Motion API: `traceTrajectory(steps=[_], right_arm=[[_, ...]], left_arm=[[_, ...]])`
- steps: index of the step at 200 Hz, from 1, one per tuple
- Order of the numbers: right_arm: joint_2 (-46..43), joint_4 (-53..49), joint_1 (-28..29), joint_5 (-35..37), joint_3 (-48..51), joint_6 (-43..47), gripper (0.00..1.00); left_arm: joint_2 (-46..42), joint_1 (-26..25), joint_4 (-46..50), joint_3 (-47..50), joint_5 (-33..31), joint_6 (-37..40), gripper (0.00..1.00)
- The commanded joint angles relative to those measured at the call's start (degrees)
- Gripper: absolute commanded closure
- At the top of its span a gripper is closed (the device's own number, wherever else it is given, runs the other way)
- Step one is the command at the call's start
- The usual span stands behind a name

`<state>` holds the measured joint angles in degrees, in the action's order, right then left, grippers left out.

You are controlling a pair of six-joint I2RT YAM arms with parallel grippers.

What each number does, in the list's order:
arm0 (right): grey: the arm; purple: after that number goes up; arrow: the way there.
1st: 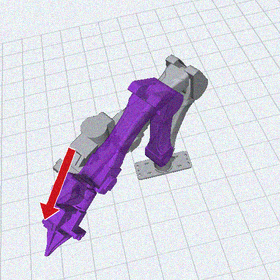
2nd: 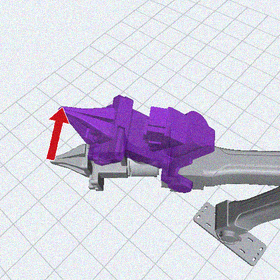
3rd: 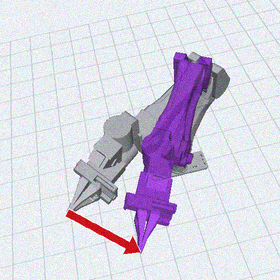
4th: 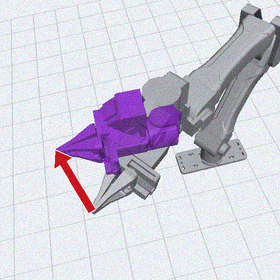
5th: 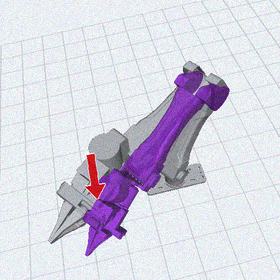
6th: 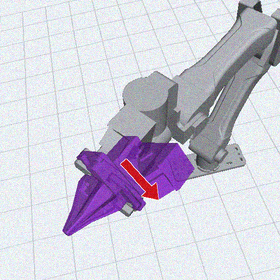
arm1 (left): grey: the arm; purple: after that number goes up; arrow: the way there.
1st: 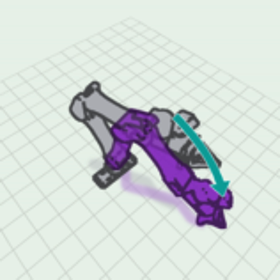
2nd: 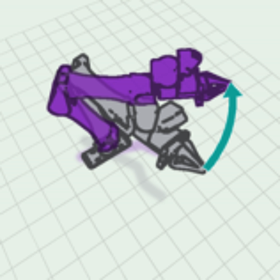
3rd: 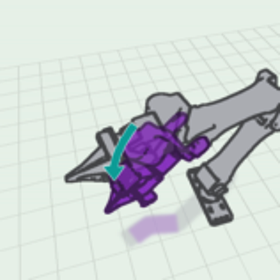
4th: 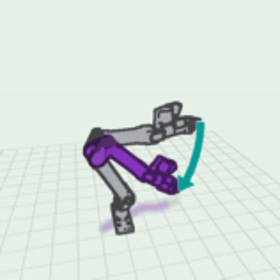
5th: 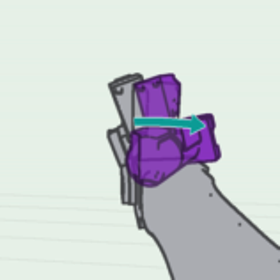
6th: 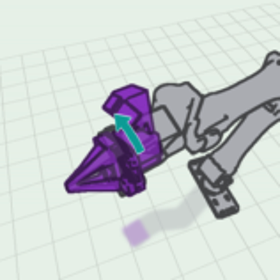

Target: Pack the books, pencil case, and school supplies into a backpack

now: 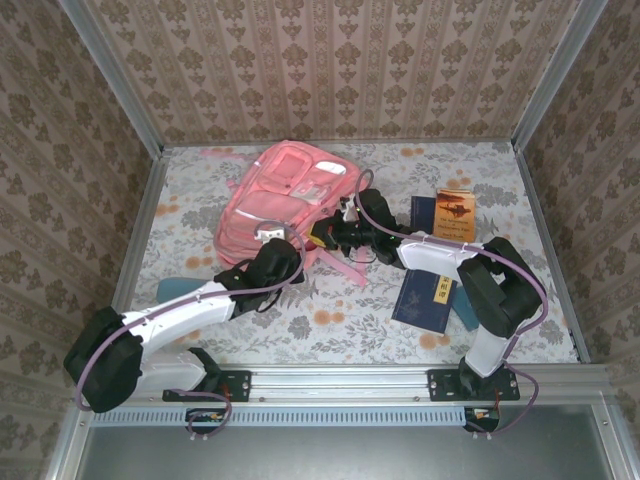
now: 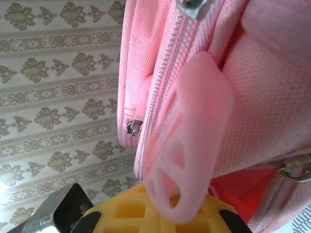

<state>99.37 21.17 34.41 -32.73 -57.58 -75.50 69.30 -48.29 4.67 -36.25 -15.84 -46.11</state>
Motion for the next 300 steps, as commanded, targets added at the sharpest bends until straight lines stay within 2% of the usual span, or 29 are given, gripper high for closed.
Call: traceTrajectory(steps=[1, 87, 120, 133, 145, 164, 173, 180, 205, 238, 270, 300], right_arm=[[-2.53, -1.64, 0.33, -0.52, -2.6, 3.42, 0.99], [-3.81, -12.89, -4.42, 7.85, -1.24, 9.92, 1.0], [-4.02, -14.65, -6.61, 9.53, 0.23, 11.4, 0.99], [-3.91, -15.01, -6.64, 10.33, 0.69, 11.9, 0.97], [-4.05, -15.57, -6.64, 10.0, 0.92, 11.76, 0.89], [-6.58, -17.42, -6.64, 10.37, 2.0, 11.55, 0.59], [-8.53, -19.61, -6.5, 11.35, 2.66, 11.6, 0.48], [-10.16, -21.38, -6.31, 12.28, 3.05, 11.93, 0.44], [-15.65, -25.14, -4.9, 14.7, 5.28, 10.53, 0.37], [-15.9, -25.9, -1.99, 12.67, 5.78, 3.61, 0.38], [-13.64, -33.2, -0.61, 13.75, 3.1, -0.42, 0.44], [-12.13, -31.87, -0.56, 13.76, 4.4, -3.44, 0.46]], left_arm=[[-1.48, 0.75, 5.25, -1.23, -5.17, 0.49, 1.0], [-4.85, 2.03, 17.65, -0.02, -7.06, 0.86, 1.0], [-4.58, 2.49, 18.01, 0.05, -5.82, 0.41, 1.0], [-3.92, 2.49, 14.93, 0.5, -4.1, 1.92, 1.0], [-3.52, 2.28, 10.09, 1.13, -0.98, 4.05, 1.0], [-2.66, 1.86, 5.5, 0.72, 3.36, 7.45, 1.0], [-2.17, 1.53, 3.79, 0.41, 5.68, 9.28, 1.0], [-1.77, 1.17, 2.33, 0.18, 7.7, 10.91, 1.0], [-0.04, -0.1, -1.2, -0.98, 12.84, 14.42, 1.0], [2.39, -2.4, -2.43, -3.46, 14.87, 15.85, 1.0], [5.56, -3.85, -2.1, -5.87, 14.83, 15.52, 1.0], [8.33, -4.93, -0.53, -8.65, 14.29, 15.33, 1.0]])
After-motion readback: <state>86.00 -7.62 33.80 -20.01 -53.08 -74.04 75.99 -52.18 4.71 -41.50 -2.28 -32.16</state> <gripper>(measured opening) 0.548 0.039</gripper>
